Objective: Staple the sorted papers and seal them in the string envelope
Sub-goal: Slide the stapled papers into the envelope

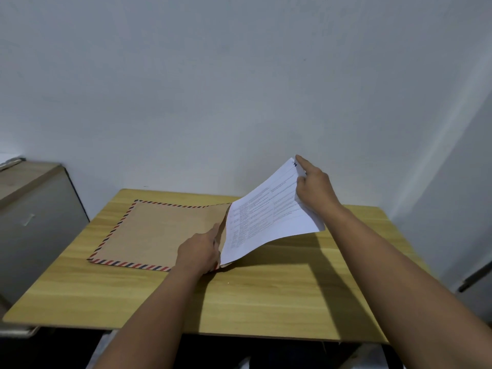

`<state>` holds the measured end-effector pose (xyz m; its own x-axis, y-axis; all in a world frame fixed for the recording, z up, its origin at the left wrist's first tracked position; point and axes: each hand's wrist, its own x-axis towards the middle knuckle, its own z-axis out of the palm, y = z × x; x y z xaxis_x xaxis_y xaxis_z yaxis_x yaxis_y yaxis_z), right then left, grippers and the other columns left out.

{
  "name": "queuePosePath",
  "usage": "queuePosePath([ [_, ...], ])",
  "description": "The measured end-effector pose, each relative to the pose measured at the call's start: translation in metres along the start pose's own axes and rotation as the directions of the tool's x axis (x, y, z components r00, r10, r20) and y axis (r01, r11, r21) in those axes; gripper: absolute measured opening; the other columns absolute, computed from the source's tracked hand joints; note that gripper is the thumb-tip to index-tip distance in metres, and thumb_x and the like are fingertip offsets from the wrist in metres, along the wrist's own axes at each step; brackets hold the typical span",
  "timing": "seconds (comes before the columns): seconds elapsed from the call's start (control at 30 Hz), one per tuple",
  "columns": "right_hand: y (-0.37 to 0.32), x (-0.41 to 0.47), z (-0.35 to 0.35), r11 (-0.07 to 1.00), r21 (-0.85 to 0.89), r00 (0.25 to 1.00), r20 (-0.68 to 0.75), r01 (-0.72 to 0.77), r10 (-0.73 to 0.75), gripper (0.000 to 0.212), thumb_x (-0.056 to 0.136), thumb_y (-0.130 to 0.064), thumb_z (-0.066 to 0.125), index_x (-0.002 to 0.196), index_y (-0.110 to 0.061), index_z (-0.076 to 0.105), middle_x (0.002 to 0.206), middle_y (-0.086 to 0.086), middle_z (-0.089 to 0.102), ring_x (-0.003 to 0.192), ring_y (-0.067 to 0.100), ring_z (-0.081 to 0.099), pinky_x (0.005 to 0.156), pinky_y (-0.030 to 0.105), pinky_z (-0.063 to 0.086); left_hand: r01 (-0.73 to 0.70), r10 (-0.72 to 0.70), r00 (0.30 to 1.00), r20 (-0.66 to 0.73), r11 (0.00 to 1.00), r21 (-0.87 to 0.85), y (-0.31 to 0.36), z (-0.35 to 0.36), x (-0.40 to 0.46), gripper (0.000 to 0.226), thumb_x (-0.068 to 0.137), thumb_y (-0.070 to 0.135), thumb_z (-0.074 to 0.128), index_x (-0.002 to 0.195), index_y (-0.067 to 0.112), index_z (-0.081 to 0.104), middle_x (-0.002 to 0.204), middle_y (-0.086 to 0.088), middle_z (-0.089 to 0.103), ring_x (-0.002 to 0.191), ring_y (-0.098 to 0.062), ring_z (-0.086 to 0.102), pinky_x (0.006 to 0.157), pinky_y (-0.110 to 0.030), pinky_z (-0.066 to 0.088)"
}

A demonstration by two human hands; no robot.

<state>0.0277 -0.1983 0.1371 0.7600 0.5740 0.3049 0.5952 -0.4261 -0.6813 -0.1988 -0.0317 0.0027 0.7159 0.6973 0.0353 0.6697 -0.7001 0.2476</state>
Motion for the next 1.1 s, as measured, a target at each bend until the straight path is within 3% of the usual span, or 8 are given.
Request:
queuePosePath([
  [0.1,0.001,-0.009,0.014,1.0,0.003,1.0,-0.003,0.005,-0.005,0.062,0.103,-0.006,0.039,0.161,-0.028,0.039,0.138,0.017,0.064,0.092,0.024,0.062,0.084,0.025,0.044,0.005,-0.005,1.0,0.004,0.999,0.039,0.002,0.003,0.0,0.063,0.1,0.031,0.043,0.159,0.032,0.02,0.099,-0.003,0.066,0.081,-0.022,0.06,0.06,-0.033,0.048],
  [0.23,-0.005,-0.026,0.03,0.995,0.081,0.998,-0.02,-0.054,0.055,0.061,0.105,-0.003,0.038,0.161,-0.028,0.039,0.148,0.007,0.059,0.125,0.03,0.062,0.09,0.032,0.051,0.016,-0.018,0.999,0.027,0.998,0.066,0.005,0.003,0.0,0.069,0.098,0.028,0.046,0.16,0.032,0.015,0.094,-0.002,0.063,0.081,-0.024,0.058,0.066,-0.035,0.052],
  [0.37,-0.004,-0.035,0.042,0.993,0.077,0.994,-0.049,-0.09,0.094,0.06,0.106,-0.003,0.038,0.161,-0.028,0.039,0.136,0.015,0.066,0.119,0.036,0.064,0.097,0.041,0.053,-0.031,0.029,0.999,0.02,0.995,0.093,0.012,-0.003,-0.005,0.068,0.094,0.023,0.055,0.154,0.03,0.024,0.076,0.006,0.046,0.074,-0.021,0.054,0.061,-0.034,0.05],
  [0.53,0.0,-0.031,0.041,0.989,0.071,0.988,-0.076,-0.128,0.133,0.059,0.106,-0.004,0.038,0.161,-0.027,0.039,0.143,0.009,0.063,0.102,0.026,0.063,0.087,0.03,0.051,-0.014,0.009,0.999,0.034,0.99,0.138,0.019,-0.005,-0.006,0.075,0.089,0.019,0.063,0.152,0.026,0.024,0.089,0.002,0.058,0.076,-0.021,0.053,0.059,-0.033,0.045],
  [0.63,0.001,-0.025,0.033,0.99,0.068,0.987,-0.099,-0.122,0.128,0.059,0.105,-0.003,0.038,0.159,-0.026,0.042,0.139,0.012,0.065,0.114,0.031,0.064,0.094,0.034,0.052,0.008,-0.011,1.0,0.021,0.989,0.15,0.02,0.0,-0.004,0.071,0.088,0.025,0.061,0.15,0.028,0.028,0.102,-0.001,0.065,0.079,-0.024,0.054,0.062,-0.033,0.048],
  [0.77,0.0,-0.021,0.033,0.989,0.09,0.985,-0.113,-0.119,0.129,0.06,0.104,-0.002,0.038,0.158,-0.027,0.044,0.138,0.01,0.065,0.108,0.029,0.064,0.094,0.036,0.054,-0.009,0.014,0.999,-0.032,0.985,0.171,0.029,0.0,-0.003,0.059,0.093,0.03,0.058,0.147,0.025,0.034,0.102,-0.003,0.067,0.08,-0.025,0.059,0.061,-0.033,0.046],
  [0.93,0.0,-0.024,0.055,0.982,0.153,0.985,-0.114,-0.111,0.129,0.057,0.106,-0.007,0.039,0.159,-0.029,0.041,0.141,0.004,0.064,0.101,0.017,0.059,0.082,0.024,0.047,-0.038,0.058,0.991,-0.117,0.985,0.169,0.045,-0.01,-0.003,0.052,0.098,0.021,0.047,0.148,0.023,0.037,0.103,-0.005,0.069,0.077,-0.028,0.055,0.062,-0.034,0.039],
  [1.1,-0.002,-0.04,0.074,0.971,0.216,0.994,0.002,-0.104,0.106,0.059,0.109,-0.015,0.045,0.165,-0.027,0.029,0.157,0.004,0.05,0.135,0.024,0.054,0.096,0.022,0.04,-0.052,0.067,0.988,-0.141,0.993,0.11,0.056,-0.02,-0.002,0.061,0.095,0.017,0.049,0.153,0.026,0.033,0.092,-0.003,0.066,0.072,-0.026,0.051,0.061,-0.033,0.04],
])
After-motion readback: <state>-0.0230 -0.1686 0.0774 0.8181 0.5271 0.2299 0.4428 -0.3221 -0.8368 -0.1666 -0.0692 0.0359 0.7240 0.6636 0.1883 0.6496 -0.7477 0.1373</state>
